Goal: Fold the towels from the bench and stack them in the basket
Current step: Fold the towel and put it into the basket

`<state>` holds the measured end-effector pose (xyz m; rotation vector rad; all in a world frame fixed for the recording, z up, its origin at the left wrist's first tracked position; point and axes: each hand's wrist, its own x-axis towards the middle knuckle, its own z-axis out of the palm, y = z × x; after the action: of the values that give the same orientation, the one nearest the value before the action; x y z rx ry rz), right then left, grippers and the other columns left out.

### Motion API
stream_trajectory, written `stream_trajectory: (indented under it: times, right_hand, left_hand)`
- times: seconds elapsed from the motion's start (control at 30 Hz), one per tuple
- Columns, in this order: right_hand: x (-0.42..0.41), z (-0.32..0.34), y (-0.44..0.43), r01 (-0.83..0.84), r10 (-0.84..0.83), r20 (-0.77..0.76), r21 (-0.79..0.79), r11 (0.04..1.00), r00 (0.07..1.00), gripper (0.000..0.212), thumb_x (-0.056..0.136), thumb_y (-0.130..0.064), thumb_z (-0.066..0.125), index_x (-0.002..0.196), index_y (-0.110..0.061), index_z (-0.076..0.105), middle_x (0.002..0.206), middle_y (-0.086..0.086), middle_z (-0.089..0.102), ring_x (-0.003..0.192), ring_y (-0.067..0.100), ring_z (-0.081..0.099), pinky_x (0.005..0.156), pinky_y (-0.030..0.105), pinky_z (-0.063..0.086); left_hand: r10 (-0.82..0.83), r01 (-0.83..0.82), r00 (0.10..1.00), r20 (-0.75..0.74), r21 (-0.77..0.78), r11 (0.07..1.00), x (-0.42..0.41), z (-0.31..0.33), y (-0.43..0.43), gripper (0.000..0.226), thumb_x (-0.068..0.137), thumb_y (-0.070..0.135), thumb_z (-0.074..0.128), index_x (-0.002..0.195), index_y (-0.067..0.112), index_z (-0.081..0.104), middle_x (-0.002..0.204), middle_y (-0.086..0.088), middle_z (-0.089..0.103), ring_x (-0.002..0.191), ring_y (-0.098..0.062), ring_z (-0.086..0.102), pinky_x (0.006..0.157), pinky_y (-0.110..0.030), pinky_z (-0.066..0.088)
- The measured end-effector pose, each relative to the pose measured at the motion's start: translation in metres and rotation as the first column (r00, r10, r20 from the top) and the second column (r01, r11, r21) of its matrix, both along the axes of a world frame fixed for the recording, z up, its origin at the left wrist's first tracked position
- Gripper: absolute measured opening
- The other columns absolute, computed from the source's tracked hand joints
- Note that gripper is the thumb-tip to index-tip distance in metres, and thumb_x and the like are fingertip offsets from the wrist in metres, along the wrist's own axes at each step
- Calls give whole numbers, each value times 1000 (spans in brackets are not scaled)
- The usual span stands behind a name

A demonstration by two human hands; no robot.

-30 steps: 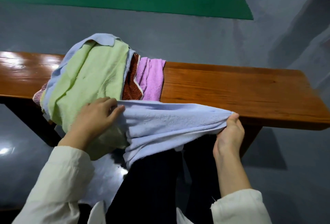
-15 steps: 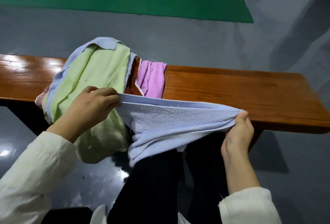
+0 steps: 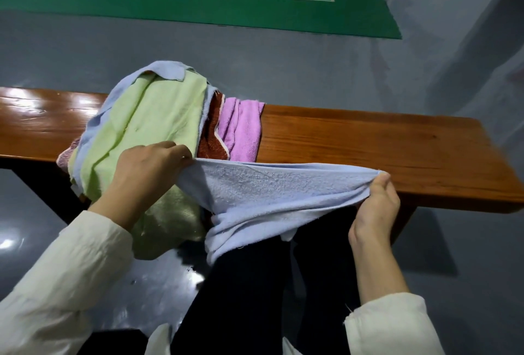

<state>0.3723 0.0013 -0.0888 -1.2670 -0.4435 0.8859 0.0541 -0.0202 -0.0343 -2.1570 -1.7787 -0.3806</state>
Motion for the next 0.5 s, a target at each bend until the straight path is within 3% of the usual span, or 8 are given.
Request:
stream_trajectory:
  times: [0.13,0.23,0.33,0.43,0.5]
  right_hand:
    - [0,6,-1,-13,12,32,17,1000,999,32,104,-24,36,81,-17,57,80,-7,59,61,-8,56,63,7,44]
    - [1,11,3,-4,3,48,26,1000,999,28,104,-25,36,89,-16,58,81,-7,59,65,-7,56,65,8,44]
    - [5,20,13,-26,22,75,55,998,997,27,104,-25,36,89,-17,57,83,-6,57,73,0,52,71,13,45]
    - [3,37,28,-42,29,137,93,995,990,26,104,-22,36,89,-17,56,84,-7,54,76,1,49,74,13,42]
    - [4,55,42,-20,1,149,127,992,989,21,104,-19,36,100,-12,55,91,-3,57,82,3,51,76,11,43]
  left_hand:
    - [43,-47,995,86,39,998,4,5,-2,10,76,18,78,73,13,70,69,-6,66,55,-34,60,56,-30,40]
    - [30,-37,990,136,49,998,4,6,-1,8,74,16,79,76,12,72,93,-11,60,80,-36,54,65,-41,45]
    - [38,-58,946,322,54,997,4,11,5,12,74,12,76,82,10,67,100,-9,53,96,-30,43,78,-33,35]
    - [34,-80,842,539,63,995,10,21,13,12,79,5,66,83,7,56,81,-7,57,76,-27,53,67,-23,37]
    - [25,-87,826,562,84,993,12,33,22,10,82,4,64,86,5,55,75,-9,59,68,-27,52,61,-22,32]
